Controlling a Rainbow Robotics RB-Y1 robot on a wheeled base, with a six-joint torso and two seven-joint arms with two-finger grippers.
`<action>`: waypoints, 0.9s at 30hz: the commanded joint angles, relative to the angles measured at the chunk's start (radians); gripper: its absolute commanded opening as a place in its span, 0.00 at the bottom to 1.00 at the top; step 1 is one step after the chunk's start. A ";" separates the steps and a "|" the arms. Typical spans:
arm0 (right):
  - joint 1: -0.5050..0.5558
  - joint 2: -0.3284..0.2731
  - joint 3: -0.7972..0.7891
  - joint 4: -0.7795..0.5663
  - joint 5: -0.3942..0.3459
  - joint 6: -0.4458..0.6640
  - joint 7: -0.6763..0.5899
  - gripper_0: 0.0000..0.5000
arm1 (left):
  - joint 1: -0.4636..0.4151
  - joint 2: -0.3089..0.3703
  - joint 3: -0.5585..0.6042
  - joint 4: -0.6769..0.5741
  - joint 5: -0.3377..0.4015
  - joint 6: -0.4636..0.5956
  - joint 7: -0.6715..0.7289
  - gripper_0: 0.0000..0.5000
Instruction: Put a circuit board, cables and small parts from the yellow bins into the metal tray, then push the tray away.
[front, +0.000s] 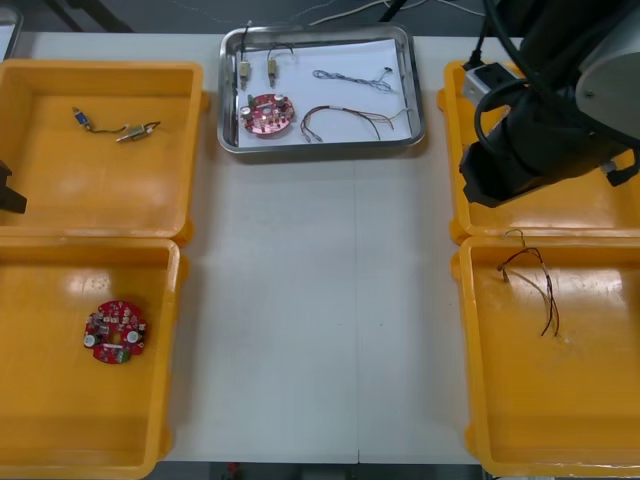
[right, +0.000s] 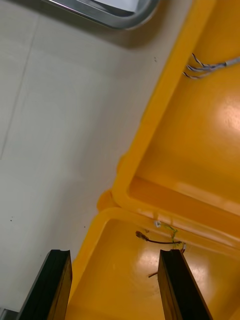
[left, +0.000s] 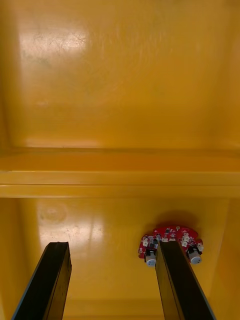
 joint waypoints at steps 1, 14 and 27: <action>0.128 -0.077 -0.147 -0.084 -0.013 0.015 -0.116 1.00 | 0.016 0.049 0.020 -0.027 -0.009 0.006 0.089 1.00; 0.440 -0.120 -0.477 -0.205 -0.073 0.051 -0.197 1.00 | 0.016 0.049 0.020 -0.027 -0.009 0.006 0.089 1.00; 0.634 -0.123 -0.655 -0.254 -0.121 0.060 -0.169 1.00 | 0.016 0.049 0.020 -0.027 -0.009 0.006 0.089 1.00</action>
